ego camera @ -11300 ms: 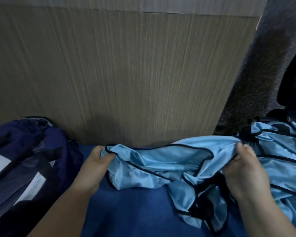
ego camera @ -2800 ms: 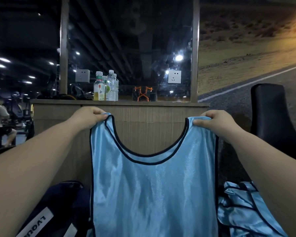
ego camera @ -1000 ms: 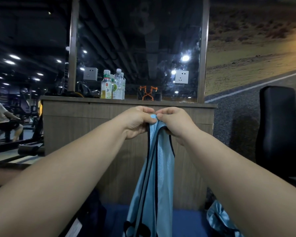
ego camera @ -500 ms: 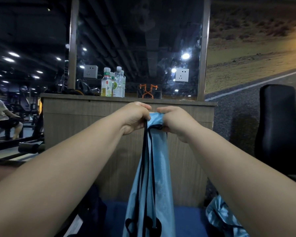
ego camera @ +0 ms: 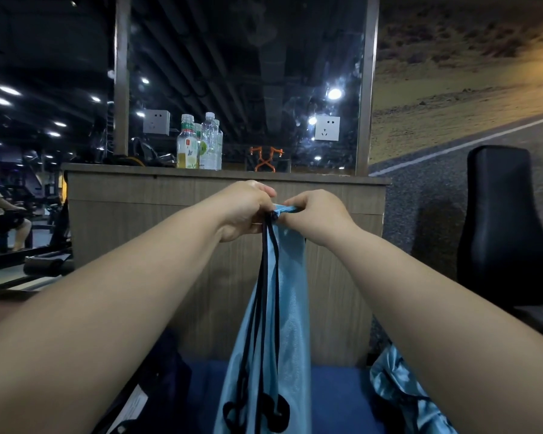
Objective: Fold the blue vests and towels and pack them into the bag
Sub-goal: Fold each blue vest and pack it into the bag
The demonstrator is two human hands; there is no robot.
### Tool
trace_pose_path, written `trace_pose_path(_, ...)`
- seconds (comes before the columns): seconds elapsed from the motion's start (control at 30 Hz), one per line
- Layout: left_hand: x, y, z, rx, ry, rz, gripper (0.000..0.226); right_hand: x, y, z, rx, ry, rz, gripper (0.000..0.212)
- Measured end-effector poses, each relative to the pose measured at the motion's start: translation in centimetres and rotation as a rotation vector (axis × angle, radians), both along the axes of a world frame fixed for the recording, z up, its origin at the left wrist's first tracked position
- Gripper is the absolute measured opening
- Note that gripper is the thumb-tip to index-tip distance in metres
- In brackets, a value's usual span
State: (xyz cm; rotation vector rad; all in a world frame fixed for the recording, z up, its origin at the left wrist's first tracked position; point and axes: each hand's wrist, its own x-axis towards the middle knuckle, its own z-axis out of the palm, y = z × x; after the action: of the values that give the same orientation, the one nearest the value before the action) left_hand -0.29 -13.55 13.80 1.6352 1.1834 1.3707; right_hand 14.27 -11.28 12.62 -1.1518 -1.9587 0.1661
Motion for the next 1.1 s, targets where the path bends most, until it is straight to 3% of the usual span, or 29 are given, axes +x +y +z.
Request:
trace_pose_path(0.07,0.0,0.0,0.0,0.004,-0.015,-0.045,0.01,-0.1,0.1,-0.1,0.057,-0.032,-0.039,0.025)
trace_pose_path(0.13,0.0,0.1,-0.1,0.01,-0.017,-0.096,0.012,-0.2,0.4,-0.3,0.13,-0.041,-0.074,0.029)
trace_pose_path(0.3,-0.8,0.5,-0.7,0.04,-0.194,-0.128,0.056,-0.2,0.2,0.0,0.262,-0.084,-0.087,0.019)
trace_pose_path(0.43,-1.1,0.5,-1.1,0.088,-0.222,-0.197,0.054,-0.2,0.0,0.7,0.178,-0.043,0.013,0.02)
trace_pose_path(0.53,-0.8,0.8,-1.7,0.096,-0.149,-0.298,0.049,0.1,0.1,1.2,0.115,0.092,0.094,0.021)
trace_pose_path(0.67,0.1,0.5,-2.7,0.053,-0.019,-0.329,0.019,0.5,0.1,1.8,0.168,0.144,0.096,0.027)
trace_pose_path(1.1,1.7,1.9,-8.1,-0.07,0.37,-0.303,0.043,2.8,1.1,2.2,0.25,0.3,-0.01,0.025)
